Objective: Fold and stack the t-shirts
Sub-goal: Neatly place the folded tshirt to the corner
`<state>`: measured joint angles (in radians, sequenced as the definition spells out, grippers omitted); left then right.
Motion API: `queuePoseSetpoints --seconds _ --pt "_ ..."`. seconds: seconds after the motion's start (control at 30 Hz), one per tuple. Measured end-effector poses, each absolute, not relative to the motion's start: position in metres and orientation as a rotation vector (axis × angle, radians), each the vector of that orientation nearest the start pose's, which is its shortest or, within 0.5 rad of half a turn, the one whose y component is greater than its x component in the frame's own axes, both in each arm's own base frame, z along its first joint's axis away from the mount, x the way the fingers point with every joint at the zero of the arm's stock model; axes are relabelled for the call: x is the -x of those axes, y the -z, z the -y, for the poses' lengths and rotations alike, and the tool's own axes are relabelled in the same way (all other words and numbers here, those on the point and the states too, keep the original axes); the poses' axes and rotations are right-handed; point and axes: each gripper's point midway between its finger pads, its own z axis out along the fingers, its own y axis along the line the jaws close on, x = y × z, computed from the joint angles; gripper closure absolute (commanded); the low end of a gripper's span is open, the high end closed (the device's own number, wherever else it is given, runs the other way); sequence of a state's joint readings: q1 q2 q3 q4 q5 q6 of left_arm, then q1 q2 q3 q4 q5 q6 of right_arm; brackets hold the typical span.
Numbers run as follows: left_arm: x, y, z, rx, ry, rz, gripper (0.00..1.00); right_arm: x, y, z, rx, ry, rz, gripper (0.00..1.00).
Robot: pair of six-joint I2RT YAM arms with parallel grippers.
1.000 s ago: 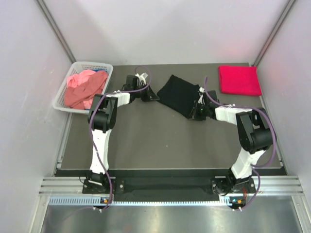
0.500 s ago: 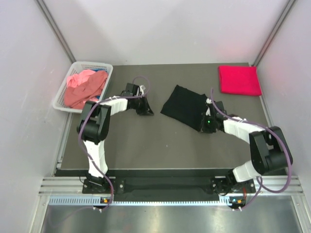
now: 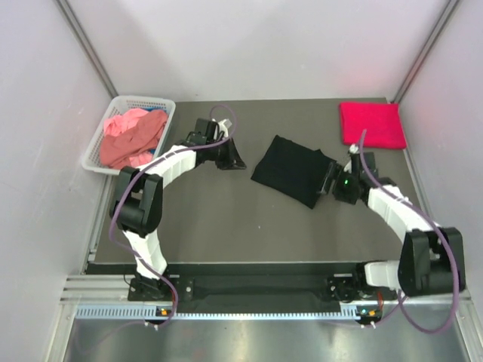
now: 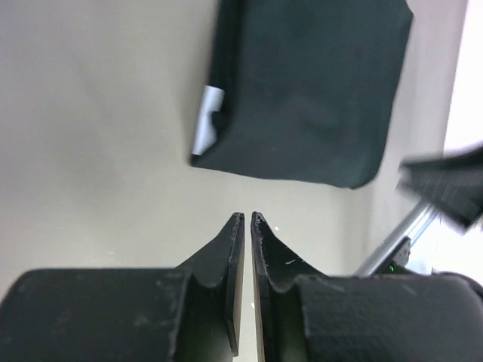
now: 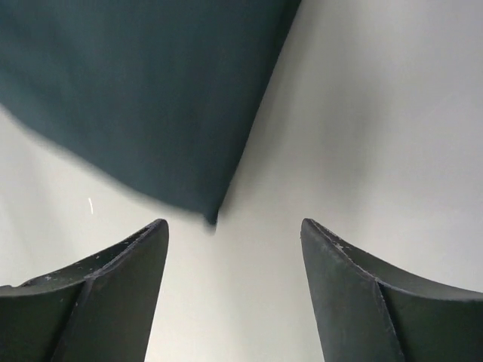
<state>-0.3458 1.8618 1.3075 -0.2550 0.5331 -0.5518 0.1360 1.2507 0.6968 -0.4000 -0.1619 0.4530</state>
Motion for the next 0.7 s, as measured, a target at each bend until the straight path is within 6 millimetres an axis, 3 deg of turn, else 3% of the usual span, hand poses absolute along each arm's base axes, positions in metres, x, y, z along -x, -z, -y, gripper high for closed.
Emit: queuePoseSetpoints --seconds 0.13,0.3,0.5,0.7 --pt "-0.38 -0.111 0.264 -0.071 1.061 -2.522 0.87 -0.329 -0.076 -0.062 -0.416 -0.429 -2.48 0.28" --pt "-0.365 -0.117 0.259 -0.11 1.046 -2.558 0.87 -0.379 -0.065 -0.06 -0.385 -0.461 -2.45 0.27" --pt "-0.355 -0.146 0.251 -0.167 1.037 -2.512 0.87 -0.392 -0.035 -0.054 -0.413 -0.456 -2.479 0.29" --pt "-0.35 -0.162 0.25 -0.191 1.067 -2.478 0.88 -0.415 -0.037 -0.048 -0.456 -0.444 -2.418 0.35"
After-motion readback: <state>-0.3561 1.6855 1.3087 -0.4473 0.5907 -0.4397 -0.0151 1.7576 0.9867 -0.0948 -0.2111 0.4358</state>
